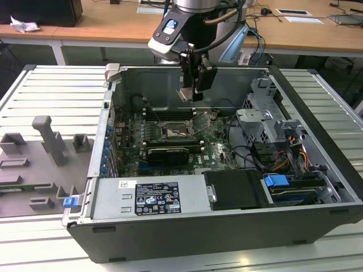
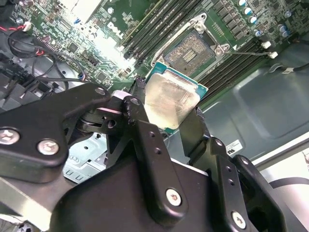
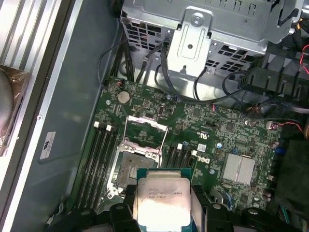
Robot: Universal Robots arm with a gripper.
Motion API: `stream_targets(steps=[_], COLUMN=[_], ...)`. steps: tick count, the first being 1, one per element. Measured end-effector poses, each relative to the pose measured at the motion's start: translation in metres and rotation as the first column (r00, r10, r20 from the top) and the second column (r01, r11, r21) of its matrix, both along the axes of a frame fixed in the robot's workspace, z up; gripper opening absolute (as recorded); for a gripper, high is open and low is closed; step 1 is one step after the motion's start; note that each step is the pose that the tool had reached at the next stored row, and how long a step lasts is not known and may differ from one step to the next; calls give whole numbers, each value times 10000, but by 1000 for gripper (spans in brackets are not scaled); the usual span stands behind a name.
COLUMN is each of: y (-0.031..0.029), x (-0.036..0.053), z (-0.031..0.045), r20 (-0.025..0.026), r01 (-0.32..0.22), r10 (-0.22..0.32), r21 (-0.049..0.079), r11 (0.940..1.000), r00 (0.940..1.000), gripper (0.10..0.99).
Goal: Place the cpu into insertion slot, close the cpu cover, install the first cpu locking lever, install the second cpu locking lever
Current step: 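Place the cpu into insertion slot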
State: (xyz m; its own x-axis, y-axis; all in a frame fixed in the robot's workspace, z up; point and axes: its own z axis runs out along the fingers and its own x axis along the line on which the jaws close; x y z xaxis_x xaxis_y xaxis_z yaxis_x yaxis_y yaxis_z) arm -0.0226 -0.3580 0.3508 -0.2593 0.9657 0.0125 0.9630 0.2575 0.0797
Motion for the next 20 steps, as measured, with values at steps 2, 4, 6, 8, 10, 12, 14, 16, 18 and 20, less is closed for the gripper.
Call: stream_targets(steps=[2, 4, 6, 8, 10, 12, 14, 16, 18, 20], y=[0, 0, 0, 0, 0, 0, 0, 0, 0, 0], x=[0, 0, 0, 0, 0, 0, 0, 0, 0, -1], z=[-3, -5, -8, -11, -15, -18, -20, -26, -31, -40], r20=[1, 0, 0, 1, 0, 1, 1, 0, 1, 1], r01=[87, 168, 254, 349, 442, 532, 615, 782, 910, 1074], r10=[-87, -168, -254, -349, -442, -532, -615, -782, -910, -1074], r21=[0, 0, 0, 0, 0, 0, 1, 0, 1, 1], r11=[10000, 9999, 9997, 9994, 9990, 9986, 9981, 9969, 9958, 9942], r00=[10000, 9999, 9997, 9994, 9990, 9986, 9981, 9969, 9958, 9942], gripper=[529, 529, 529, 529, 529, 529, 529, 529, 529, 529])
